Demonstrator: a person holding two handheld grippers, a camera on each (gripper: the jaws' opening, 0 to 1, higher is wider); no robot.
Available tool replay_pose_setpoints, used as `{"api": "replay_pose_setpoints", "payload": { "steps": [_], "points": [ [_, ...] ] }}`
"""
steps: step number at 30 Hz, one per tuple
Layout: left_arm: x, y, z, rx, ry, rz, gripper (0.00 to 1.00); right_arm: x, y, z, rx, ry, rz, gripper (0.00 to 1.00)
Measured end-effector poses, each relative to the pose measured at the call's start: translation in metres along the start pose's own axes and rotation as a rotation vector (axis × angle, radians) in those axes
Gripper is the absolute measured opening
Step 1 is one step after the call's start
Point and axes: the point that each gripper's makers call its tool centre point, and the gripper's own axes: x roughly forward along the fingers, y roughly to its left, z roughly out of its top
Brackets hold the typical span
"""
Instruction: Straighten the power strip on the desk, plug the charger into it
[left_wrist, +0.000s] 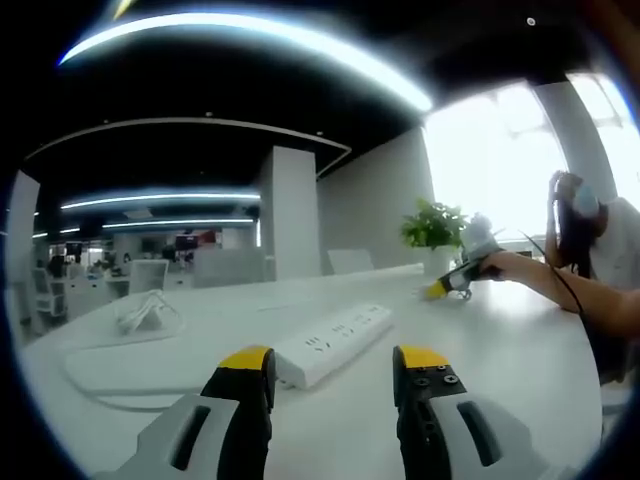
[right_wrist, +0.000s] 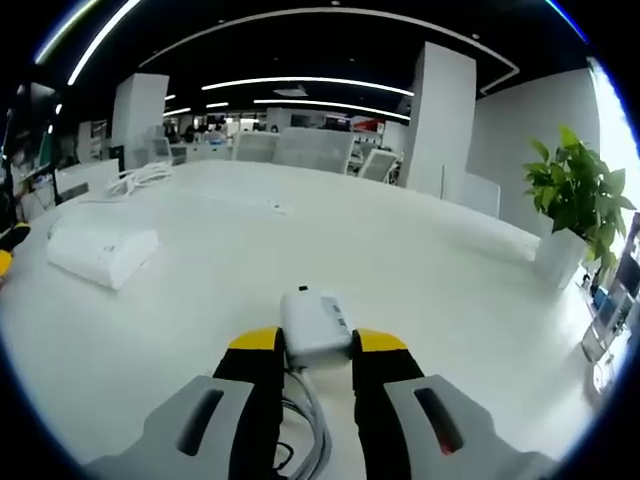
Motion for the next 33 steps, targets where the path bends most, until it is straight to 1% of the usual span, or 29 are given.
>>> {"api": "replay_pose_setpoints", "payload": {
  "steps": [7,12,15,19,25,28,33],
  "points": [
    [0.0,0.001,0.001,-0.009,-0.003,0.002,0.49,-0.001,0.0,0.002,-0.037,0.008,-0.007,0.24],
    [0.0,0.001,0.001,-0.009,-0.005,0.003,0.49,-0.004,-0.001,0.008,-0.06,-0.002,-0.014,0.24],
    [0.0,0.002,0.002,-0.02,-0.011,0.003,0.49,-0.004,0.0,0.01,-0.072,-0.006,-0.016,0.24],
    [0.0,0.002,0.002,-0.01,-0.005,0.002,0.49,-0.004,0.0,0.013,-0.084,-0.009,-0.017,0.24],
    [-0.001,0.004,0.003,-0.018,-0.014,0.008,0.49,-0.011,0.013,0.027,-0.148,-0.044,-0.003,0.23],
    [0.0,0.002,0.001,-0.003,-0.003,0.005,0.49,-0.015,0.027,0.036,-0.198,-0.068,0.021,0.23],
    [0.0,0.002,0.0,0.008,0.002,0.004,0.49,-0.018,0.042,0.045,-0.234,-0.093,0.058,0.23]
  ]
}}
